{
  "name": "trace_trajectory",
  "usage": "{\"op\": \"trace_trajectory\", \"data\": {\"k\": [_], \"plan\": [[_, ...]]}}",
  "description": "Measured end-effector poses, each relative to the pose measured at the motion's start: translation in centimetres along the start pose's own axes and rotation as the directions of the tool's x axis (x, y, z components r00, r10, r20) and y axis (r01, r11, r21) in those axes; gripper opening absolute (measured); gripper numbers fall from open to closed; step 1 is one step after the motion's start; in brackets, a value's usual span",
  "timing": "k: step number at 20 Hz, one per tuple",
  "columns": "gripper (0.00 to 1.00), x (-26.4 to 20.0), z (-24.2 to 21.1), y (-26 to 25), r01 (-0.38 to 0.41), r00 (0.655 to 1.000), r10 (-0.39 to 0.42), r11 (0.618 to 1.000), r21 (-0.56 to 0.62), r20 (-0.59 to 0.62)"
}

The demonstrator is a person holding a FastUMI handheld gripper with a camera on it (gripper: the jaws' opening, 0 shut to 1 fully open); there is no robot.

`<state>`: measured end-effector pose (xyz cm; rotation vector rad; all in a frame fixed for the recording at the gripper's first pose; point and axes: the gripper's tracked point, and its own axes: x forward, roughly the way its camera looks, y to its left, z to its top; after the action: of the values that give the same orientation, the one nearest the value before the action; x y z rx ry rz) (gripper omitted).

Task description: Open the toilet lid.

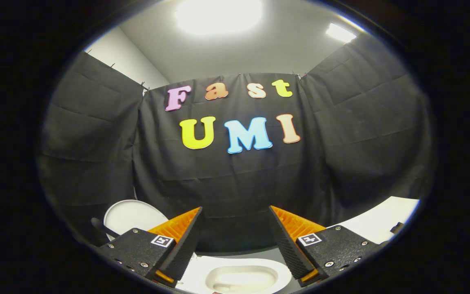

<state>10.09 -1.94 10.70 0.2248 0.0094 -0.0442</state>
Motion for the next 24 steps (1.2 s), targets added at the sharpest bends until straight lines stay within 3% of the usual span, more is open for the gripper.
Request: {"op": "trace_trajectory", "data": {"k": [5, 14, 18, 24], "plan": [[0.95, 0.1, -2.8, -6.1, 0.063, 0.998, -0.064, 0.998, -0.029, -0.010], [0.96, -3.9, -10.6, -7.8, 0.103, 0.994, -0.104, 0.994, -0.026, -0.039], [0.96, -5.6, -14.2, -9.1, 0.164, 0.981, -0.167, 0.986, -0.044, -0.102], [0.96, -5.9, -14.3, -9.6, 0.184, 0.973, -0.194, 0.979, -0.082, -0.126]]}}
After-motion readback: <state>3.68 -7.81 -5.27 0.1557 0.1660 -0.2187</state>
